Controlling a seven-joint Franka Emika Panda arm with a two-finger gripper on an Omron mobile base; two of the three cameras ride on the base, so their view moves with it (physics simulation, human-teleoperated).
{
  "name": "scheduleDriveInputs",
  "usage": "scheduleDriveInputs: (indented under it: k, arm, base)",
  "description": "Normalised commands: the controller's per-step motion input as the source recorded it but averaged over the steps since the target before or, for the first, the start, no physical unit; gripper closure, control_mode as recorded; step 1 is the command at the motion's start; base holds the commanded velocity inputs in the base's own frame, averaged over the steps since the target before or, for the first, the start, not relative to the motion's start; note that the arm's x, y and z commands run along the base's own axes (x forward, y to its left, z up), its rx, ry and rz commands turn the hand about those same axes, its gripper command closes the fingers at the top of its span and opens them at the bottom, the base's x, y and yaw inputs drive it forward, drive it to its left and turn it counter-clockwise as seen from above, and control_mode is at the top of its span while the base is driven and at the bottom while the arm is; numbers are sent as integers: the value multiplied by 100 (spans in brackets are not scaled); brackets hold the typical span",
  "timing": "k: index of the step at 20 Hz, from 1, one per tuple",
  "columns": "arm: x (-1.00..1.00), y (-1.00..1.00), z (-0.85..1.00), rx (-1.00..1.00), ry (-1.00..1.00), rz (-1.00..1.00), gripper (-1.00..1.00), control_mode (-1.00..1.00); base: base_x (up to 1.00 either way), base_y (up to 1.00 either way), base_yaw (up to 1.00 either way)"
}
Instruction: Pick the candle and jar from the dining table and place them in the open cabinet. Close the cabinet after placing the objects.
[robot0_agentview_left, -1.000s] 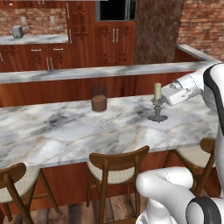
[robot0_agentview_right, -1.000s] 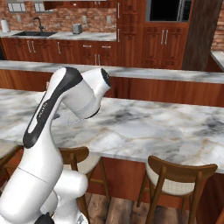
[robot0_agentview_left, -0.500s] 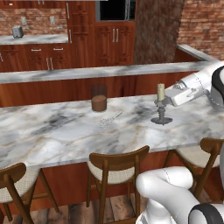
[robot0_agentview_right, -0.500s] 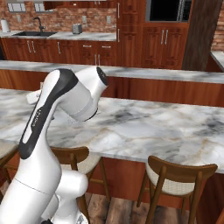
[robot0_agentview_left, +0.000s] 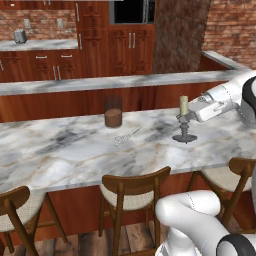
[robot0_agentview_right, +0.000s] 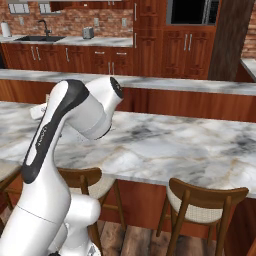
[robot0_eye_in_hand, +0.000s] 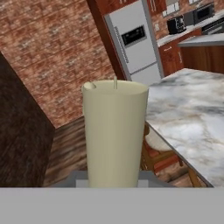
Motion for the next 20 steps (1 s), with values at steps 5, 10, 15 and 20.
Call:
scheduleDriveInputs:
  k: [5,10,15,20]
  arm:
    - [0,0,0,0,0,0,100,100]
    - [0,0,0,0,0,0,100,100]
    - [0,0,0,0,0,0,100,100]
    - [0,0,0,0,0,0,100,100]
  base:
    - [-33,59,0]
    - [-41,100,-6]
    - [-37,100,-7]
    - [-34,100,-6]
